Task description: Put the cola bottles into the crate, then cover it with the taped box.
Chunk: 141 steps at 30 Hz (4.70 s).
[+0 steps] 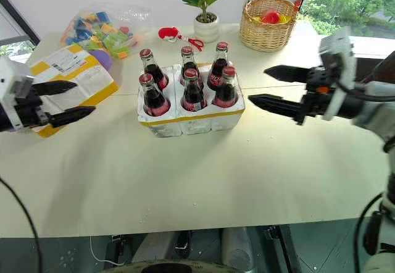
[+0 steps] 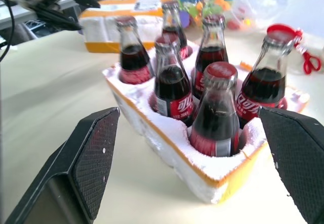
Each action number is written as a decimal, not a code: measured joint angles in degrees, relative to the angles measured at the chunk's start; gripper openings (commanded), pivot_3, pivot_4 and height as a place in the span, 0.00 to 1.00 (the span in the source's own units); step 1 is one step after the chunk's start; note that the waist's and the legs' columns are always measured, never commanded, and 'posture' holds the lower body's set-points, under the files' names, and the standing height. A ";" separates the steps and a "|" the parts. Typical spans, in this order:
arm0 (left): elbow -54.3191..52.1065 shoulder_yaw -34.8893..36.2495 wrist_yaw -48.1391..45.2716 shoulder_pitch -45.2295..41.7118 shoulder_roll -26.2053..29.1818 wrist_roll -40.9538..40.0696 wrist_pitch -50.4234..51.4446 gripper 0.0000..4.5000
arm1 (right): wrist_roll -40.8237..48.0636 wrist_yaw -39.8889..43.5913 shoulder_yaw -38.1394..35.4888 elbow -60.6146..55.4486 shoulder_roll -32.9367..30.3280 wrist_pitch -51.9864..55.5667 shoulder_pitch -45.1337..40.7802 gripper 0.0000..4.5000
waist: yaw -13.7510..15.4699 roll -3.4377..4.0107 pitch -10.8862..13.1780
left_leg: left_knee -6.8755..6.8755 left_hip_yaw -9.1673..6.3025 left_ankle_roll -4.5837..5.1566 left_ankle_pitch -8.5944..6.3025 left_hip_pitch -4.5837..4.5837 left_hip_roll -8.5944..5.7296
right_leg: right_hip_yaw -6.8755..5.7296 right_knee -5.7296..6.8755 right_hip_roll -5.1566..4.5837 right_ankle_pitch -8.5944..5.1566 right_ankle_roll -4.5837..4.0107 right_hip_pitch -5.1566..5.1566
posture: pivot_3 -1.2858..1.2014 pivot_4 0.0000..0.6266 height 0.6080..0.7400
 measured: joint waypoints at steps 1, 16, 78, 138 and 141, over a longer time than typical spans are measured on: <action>0.03 1.12 0.55 3.02 0.74 2.64 -1.64 0.94 | 0.18 0.47 -0.22 -0.37 -0.26 -0.02 1.59 1.00 | -0.04 0.00 0.00 | -0.01 0.03 0.02 -0.01 -0.01 0.00 | 0.01 -0.02 -0.02 0.00 0.00 -0.01 | 0.52 0.24 0.94; 25.14 -2.56 25.04 16.87 2.26 42.22 -27.08 0.94 | 0.41 2.52 1.51 2.48 -0.77 -4.07 2.92 1.00 | 1.76 0.00 -0.02 | -0.02 0.19 -0.09 -0.15 -0.05 0.00 | -0.01 -0.12 -0.19 -0.09 -0.21 -0.02 | 0.52 0.24 0.94; 38.30 -24.92 31.69 -27.93 2.71 41.05 -53.78 0.07 | -5.88 -0.41 -3.32 6.31 -3.32 -7.32 18.01 1.00 | 1.38 -0.51 -0.16 | 0.25 0.31 0.14 -0.06 -0.13 -0.10 | -0.05 0.34 -0.23 0.04 0.03 -0.16 | 0.52 0.24 0.94; -0.66 -27.06 1.06 -17.56 -4.67 44.39 -32.53 0.99 | -6.82 -5.22 -7.63 6.55 1.58 -8.40 22.04 1.00 | 1.34 -0.46 -0.14 | 0.76 0.23 0.30 -0.17 -0.06 0.01 | -0.09 0.37 -0.05 0.04 0.04 0.15 | 0.52 0.24 0.94; 2.41 -22.84 -3.19 -13.14 -2.11 37.68 -35.67 0.99 | -7.40 -4.51 -7.61 6.74 1.40 -8.58 22.04 1.00 | 1.26 -0.41 -0.15 | 0.74 0.24 0.30 -0.17 -0.06 0.01 | -0.09 0.36 -0.06 0.03 0.03 0.14 | 0.52 0.24 0.94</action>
